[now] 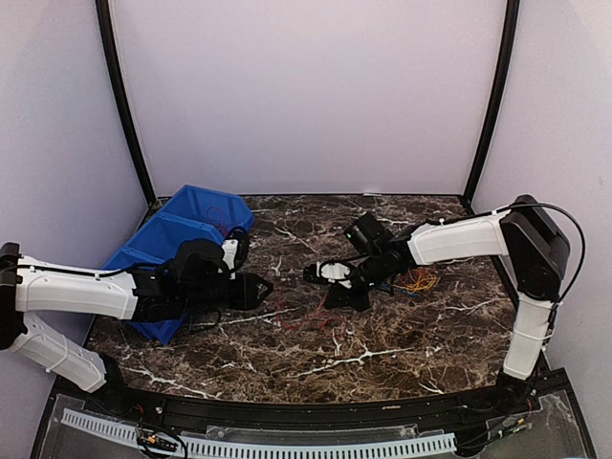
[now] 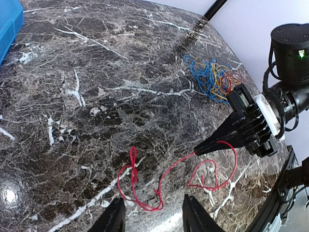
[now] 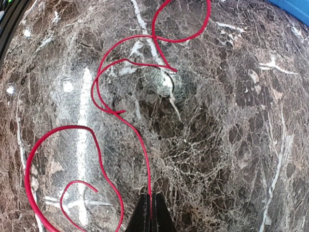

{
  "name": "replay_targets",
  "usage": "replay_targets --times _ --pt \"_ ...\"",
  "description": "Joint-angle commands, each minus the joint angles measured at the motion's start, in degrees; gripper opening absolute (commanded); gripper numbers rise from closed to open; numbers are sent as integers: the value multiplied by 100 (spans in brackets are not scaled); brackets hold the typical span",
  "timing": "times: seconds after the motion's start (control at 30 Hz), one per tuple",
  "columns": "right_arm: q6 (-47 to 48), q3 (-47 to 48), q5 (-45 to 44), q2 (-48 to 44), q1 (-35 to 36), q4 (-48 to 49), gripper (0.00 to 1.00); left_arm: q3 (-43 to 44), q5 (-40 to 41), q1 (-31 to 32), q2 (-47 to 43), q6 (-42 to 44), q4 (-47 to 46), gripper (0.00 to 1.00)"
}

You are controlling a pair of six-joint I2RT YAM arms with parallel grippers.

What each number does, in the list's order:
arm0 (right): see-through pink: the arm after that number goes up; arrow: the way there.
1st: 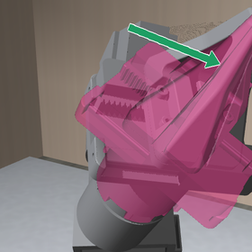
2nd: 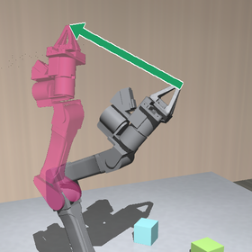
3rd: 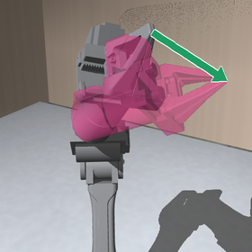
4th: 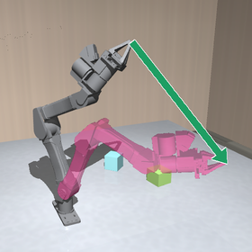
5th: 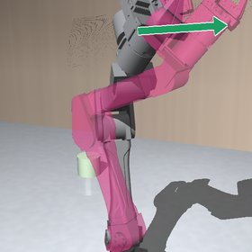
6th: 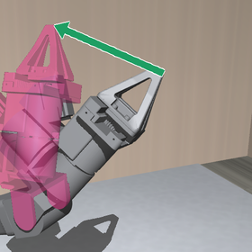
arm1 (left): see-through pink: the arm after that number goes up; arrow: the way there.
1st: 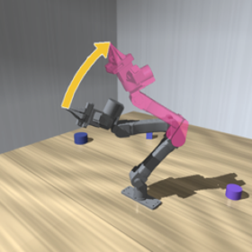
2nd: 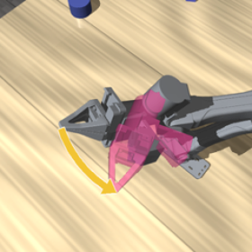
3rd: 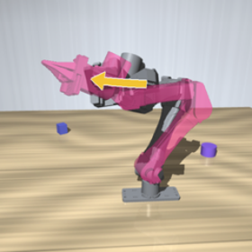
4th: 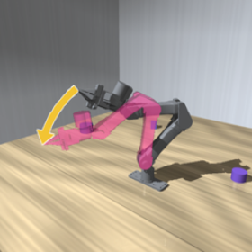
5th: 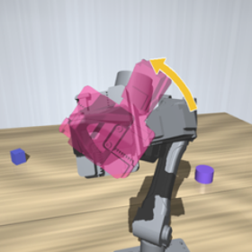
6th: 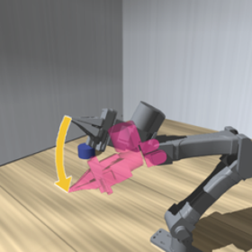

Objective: Untangle the cables

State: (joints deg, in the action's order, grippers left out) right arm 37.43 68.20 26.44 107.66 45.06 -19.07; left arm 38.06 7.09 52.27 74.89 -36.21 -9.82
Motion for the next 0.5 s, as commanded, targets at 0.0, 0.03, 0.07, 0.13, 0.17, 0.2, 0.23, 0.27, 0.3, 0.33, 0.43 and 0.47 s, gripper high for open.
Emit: replay_targets --times 0.0,0.03,0.07,0.13,0.17,0.2,0.23,0.27,0.3,0.33,0.43,0.47 --pt "20 -80 -187 -118 3 -138 0 222 -630 -18 218 339 202 43" --pt "7 -79 -202 -134 4 -133 0 404 -665 -21 326 367 269 42" --pt "-3 -86 -206 -143 3 -135 0 492 -876 -17 374 432 283 41" --pt "-20 -100 -209 -180 3 -117 0 720 -1147 -21 524 516 295 36" --pt "-29 -107 -208 -188 3 -105 0 891 -1231 -18 587 552 358 31" --pt "-33 -118 -217 -187 8 -101 0 1077 -1349 -16 722 582 451 26" --pt "-48 -129 -213 -181 4 -94 0 1167 -1372 -18 809 576 676 25" --pt "-65 -144 -217 -164 3 -78 0 1269 -1413 -16 951 539 798 24" --pt "-81 -161 -225 -142 3 -71 0 1267 -1452 -15 1002 457 903 24" --pt "-105 -175 -223 -127 3 -50 0 1182 -1454 -15 1065 395 910 24" --pt "-179 -210 -178 -96 3 -12 0 849 -1548 -15 1081 0 687 31" --pt "-191 -216 -167 -96 3 -12 0 728 -1590 -15 1083 -75 605 35"
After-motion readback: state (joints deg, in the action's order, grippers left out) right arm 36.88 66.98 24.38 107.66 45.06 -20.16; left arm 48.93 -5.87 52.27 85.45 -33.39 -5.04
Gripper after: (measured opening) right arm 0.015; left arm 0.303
